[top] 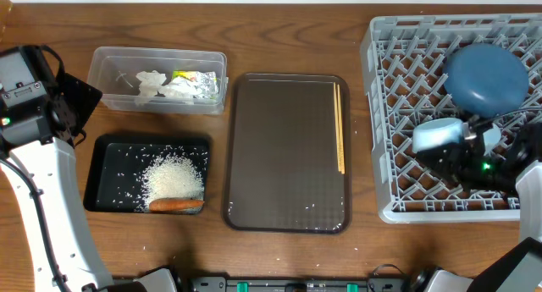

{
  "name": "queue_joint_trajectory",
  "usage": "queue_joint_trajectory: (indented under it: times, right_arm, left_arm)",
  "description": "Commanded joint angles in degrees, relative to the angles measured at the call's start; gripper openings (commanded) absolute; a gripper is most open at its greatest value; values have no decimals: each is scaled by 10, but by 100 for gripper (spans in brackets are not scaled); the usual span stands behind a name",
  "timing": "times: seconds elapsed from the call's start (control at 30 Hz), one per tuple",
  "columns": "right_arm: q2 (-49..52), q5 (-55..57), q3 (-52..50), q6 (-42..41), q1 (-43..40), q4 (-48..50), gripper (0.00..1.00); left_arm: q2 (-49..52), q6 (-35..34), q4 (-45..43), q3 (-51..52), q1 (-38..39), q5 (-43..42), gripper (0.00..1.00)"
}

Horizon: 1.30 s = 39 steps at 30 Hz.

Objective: Sort waste into correct bins and load items into the dishwasher rack
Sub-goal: 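Lower the bowl upright into a rack slot and open the right gripper, then reach the right gripper to a wooden chopstick on the tray and grasp it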

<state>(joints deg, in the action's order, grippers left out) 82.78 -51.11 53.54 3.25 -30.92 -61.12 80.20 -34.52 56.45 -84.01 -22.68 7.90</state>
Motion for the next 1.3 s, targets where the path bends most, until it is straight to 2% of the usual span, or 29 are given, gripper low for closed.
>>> queue_joint_trajectory:
  times: [0.0,0.17,0.23,0.33,0.37,0.4,0.6,0.7,0.73,0.83,0.9,1.0,1.17,1.27]
  right_arm:
    - [-5,35,2,-1,-2,-12,38]
    - [-41,116,44,-20,-2,-67,63]
    - [-71,129,73,-20,-2,-97,65]
    - [-117,134,113,-24,-1,-133,76]
    - [-133,134,126,-24,0,-143,85]
    - [-151,131,141,-24,3,-153,99]
    - [-254,43,177,-25,60,-152,98]
    - [-293,66,176,-53,118,-111,94]
    - [-300,90,176,-72,137,-98,91]
    - [-303,187,176,-148,202,-64,63]
    - [-292,225,176,-183,253,-45,63]
    - [-264,257,176,-207,323,-2,71]
    - [-170,382,177,-254,451,74,80]
    - [-91,403,179,-267,506,100,77]
  left_arm:
    - [3,-1,1,-6,-2,7,100]
    - [3,-1,1,-5,-2,7,100]
    - [3,-1,1,-5,-2,7,100]
    - [3,-1,1,-5,-2,7,100]
    - [3,-1,1,-6,-2,7,100]
    - [3,-1,1,-5,-2,7,100]
    - [3,-1,1,-5,-2,7,100]
    - [3,-1,1,-5,-2,7,100]
    - [3,-1,1,-5,-2,7,100]
    - [3,-1,1,-5,-2,7,100]
    - [3,-1,1,-5,-2,7,100]
    - [3,-1,1,-6,-2,7,100]
    - [3,-1,1,-5,-2,7,100]
    - [3,-1,1,-6,-2,7,100]
